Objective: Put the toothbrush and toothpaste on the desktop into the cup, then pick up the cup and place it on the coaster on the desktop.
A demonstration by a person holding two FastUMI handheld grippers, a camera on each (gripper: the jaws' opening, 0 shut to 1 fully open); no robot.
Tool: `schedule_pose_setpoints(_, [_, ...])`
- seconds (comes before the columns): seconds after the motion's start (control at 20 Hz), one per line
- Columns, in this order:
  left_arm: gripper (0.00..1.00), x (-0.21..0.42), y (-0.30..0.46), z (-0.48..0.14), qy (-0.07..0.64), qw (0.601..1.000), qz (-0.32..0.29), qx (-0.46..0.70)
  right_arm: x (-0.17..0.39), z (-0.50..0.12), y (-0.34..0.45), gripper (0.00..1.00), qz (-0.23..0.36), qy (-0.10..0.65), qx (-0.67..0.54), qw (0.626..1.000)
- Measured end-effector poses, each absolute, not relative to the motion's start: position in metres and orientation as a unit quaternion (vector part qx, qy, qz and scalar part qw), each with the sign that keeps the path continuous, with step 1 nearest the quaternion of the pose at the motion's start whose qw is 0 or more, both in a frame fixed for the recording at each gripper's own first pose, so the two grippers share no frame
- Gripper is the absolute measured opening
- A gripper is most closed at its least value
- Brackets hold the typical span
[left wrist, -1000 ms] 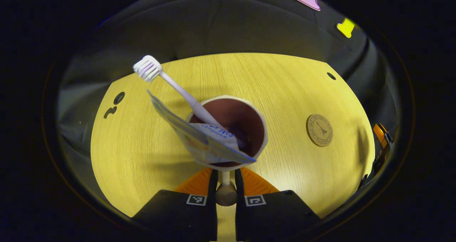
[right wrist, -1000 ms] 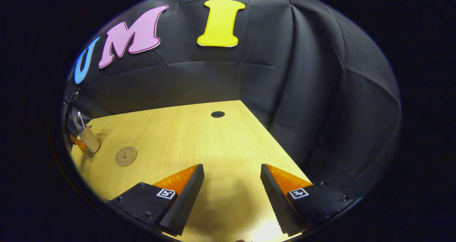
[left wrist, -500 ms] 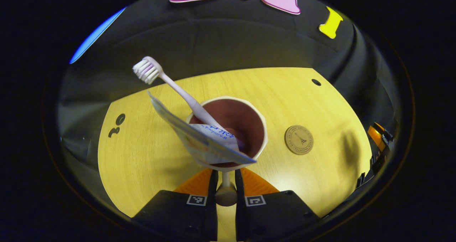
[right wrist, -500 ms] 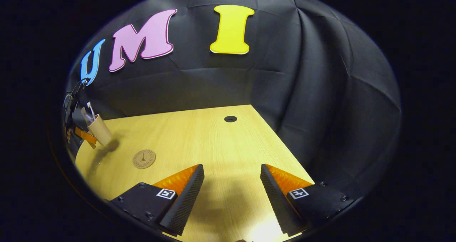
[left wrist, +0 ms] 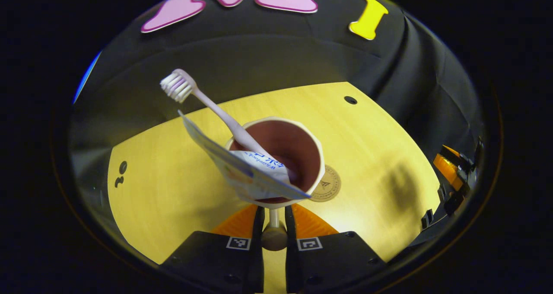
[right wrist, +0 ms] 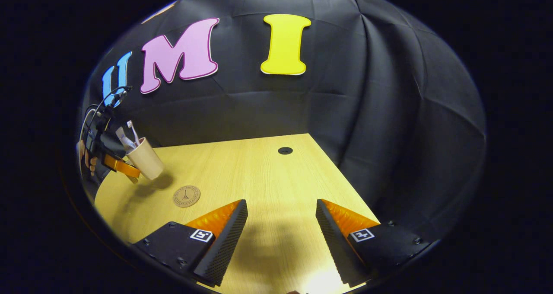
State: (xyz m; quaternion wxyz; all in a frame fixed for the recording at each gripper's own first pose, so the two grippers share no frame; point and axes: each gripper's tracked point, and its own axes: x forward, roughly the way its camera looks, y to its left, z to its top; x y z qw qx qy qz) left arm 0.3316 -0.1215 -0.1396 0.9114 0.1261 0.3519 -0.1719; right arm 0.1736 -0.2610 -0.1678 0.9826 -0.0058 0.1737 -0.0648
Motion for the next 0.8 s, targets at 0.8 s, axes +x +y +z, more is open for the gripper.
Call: schedule_pose_setpoints(0.8, [0.24,0.332,-0.199,-0.197,0.41,0.873,-0.176,0.196,0.152,-0.15,-0.273,0.99,-0.088,0.149,0.047,0.984])
